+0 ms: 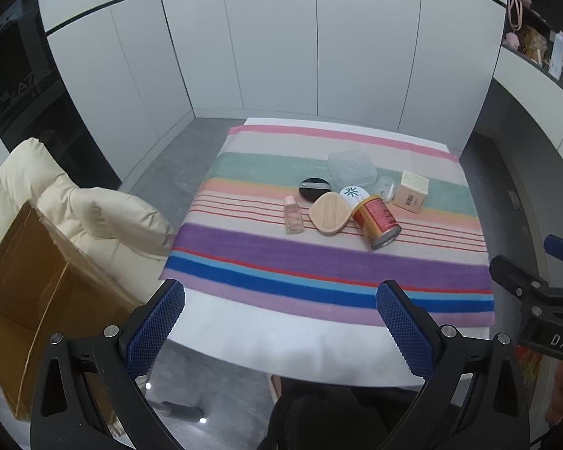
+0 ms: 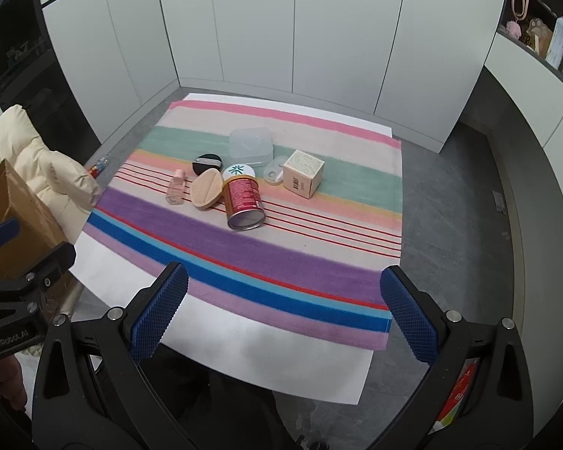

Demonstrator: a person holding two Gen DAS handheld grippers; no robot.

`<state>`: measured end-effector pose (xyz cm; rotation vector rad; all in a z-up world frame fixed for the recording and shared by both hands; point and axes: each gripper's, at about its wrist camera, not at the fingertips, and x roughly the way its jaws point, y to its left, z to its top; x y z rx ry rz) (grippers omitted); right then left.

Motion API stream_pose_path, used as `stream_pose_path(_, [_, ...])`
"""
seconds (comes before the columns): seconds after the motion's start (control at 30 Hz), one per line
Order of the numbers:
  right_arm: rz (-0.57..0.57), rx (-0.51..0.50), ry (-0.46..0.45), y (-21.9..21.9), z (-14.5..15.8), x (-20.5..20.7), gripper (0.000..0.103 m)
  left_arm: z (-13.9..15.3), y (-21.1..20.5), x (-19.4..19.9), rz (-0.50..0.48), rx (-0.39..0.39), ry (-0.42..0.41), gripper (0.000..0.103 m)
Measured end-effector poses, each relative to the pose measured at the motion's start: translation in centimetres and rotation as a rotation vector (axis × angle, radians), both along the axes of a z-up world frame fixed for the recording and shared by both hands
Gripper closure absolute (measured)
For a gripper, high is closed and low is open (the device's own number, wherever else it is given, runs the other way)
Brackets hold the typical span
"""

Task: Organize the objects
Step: 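Move both tools toward the objects on the striped table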

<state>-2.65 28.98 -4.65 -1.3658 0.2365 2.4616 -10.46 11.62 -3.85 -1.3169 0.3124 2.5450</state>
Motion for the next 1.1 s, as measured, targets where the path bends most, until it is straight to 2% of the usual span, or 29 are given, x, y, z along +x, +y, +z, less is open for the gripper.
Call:
stream_pose_path(0.47, [0.019, -0.019, -0.103, 1.8, -6.2, -5.2, 0.0, -5.8, 2.8, -5.7, -0.039, -0.016, -0.073, 0.001])
stream_pose_path(0.73, [0.033, -0.057, -0.129, 2.2, -9.6, -8.8, 0.0, -9.6, 2.9, -8.9, -0.036, -0.027, -0.112, 0.006])
stream_pose_path(1.0, [0.049, -0.094, -0.142, 2.3, -13.0, -13.6, 0.0, -13.9, 3.1, -12.8, -0.034, -0.025, -0.157, 0.017])
stream_pose_path(1.1, [0.05, -0.1, -0.15, 2.1, -14.2, -14.9, 0.0, -15.3, 3.3, -14.1, -0.036, -0.025, -0.17, 0.018])
